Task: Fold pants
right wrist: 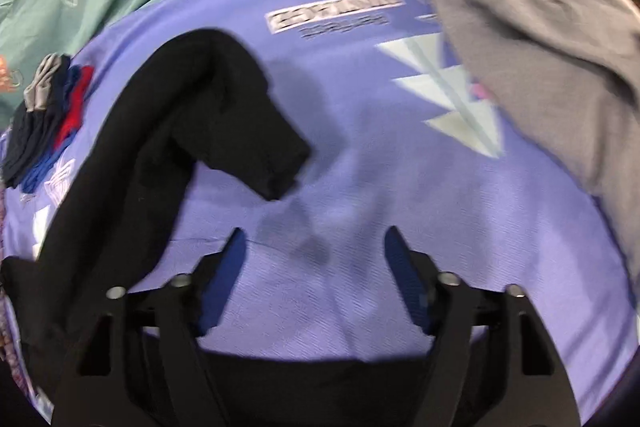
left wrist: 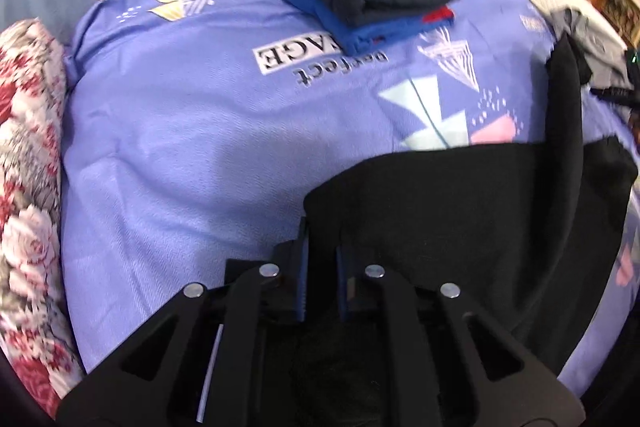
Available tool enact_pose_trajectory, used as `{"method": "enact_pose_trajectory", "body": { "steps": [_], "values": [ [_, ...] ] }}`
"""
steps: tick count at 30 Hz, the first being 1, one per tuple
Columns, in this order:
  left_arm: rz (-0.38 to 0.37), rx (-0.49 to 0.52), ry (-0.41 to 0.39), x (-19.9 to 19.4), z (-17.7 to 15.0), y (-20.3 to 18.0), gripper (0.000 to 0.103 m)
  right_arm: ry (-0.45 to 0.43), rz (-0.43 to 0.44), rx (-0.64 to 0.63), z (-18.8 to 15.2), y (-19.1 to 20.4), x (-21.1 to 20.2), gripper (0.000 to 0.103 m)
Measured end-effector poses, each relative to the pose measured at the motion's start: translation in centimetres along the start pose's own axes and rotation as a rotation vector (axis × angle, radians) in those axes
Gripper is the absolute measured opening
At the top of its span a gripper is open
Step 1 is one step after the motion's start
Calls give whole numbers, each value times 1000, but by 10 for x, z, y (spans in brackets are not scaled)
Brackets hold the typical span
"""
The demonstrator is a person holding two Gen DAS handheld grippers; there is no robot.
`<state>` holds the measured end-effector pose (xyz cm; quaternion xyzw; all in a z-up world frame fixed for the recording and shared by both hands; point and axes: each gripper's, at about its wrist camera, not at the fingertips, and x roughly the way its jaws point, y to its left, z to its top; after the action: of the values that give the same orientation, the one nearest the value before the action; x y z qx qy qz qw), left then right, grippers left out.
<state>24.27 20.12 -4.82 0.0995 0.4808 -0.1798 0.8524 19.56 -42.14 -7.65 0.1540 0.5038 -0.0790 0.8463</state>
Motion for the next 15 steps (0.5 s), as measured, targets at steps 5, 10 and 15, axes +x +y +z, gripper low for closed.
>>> {"method": "enact_pose_trajectory", "body": {
  "steps": [5,10,15],
  "values": [
    [4,-72,-22,-9,0,-1,10,-66,100,-31,31,14,16,65],
    [39,-162,-63,-26,-2,0,10,-65,124,-51,52,29,11,12],
    [82,-290,-100,-52,-8,14,10,-222,74,-123,51,31,-76,11]
  ]
}}
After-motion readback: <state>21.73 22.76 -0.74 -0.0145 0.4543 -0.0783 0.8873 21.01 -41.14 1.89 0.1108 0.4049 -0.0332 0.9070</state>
